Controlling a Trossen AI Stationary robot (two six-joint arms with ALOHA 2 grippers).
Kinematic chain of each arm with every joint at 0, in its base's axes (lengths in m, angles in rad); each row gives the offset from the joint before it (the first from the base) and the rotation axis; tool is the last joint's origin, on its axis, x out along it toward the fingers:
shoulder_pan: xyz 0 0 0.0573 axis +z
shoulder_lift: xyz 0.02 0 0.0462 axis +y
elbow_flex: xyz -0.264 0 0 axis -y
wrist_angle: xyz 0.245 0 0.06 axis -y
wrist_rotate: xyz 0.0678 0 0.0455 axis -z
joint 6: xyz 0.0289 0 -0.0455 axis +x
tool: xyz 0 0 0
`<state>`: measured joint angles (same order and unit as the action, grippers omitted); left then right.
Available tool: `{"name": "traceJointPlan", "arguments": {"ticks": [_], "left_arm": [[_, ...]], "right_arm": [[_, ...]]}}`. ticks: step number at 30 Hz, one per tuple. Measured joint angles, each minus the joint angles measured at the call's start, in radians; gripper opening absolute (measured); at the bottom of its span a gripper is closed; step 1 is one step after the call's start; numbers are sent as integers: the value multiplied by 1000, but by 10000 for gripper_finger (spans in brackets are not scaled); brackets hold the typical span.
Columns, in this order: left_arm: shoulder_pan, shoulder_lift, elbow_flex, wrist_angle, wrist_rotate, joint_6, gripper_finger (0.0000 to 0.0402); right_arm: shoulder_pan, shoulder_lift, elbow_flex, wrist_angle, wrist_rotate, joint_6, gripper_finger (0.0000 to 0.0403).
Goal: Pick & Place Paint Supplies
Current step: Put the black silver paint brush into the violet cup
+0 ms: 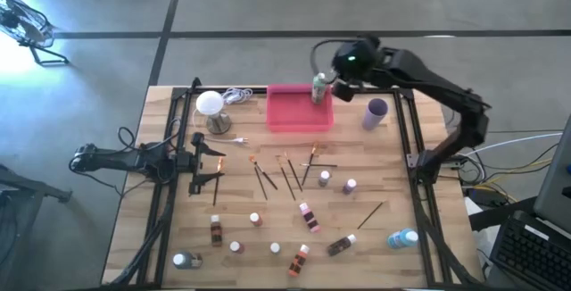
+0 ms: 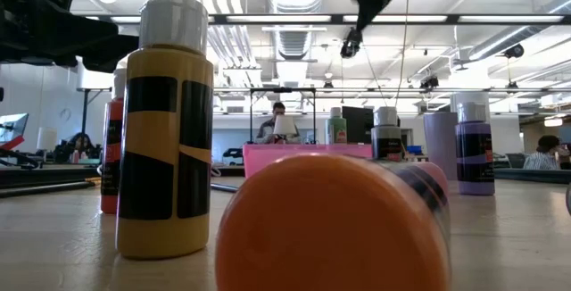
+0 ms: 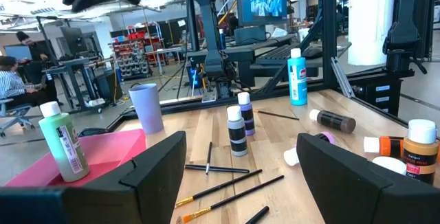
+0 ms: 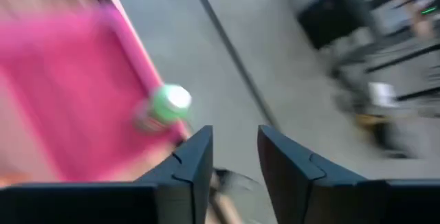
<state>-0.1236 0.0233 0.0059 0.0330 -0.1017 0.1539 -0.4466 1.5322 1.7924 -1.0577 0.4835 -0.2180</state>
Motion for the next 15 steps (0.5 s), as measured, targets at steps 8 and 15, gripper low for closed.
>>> {"name": "traceJointPlan", "arguments": {"ticks": [8,15], "left_arm": [[0,0,0,0,0,0,282],[0,0,0,0,0,0,282]], "right_arm": [[2,-125,-1,35,-100,129,59],[2,-161,-1,154,-100,62,43]]}}
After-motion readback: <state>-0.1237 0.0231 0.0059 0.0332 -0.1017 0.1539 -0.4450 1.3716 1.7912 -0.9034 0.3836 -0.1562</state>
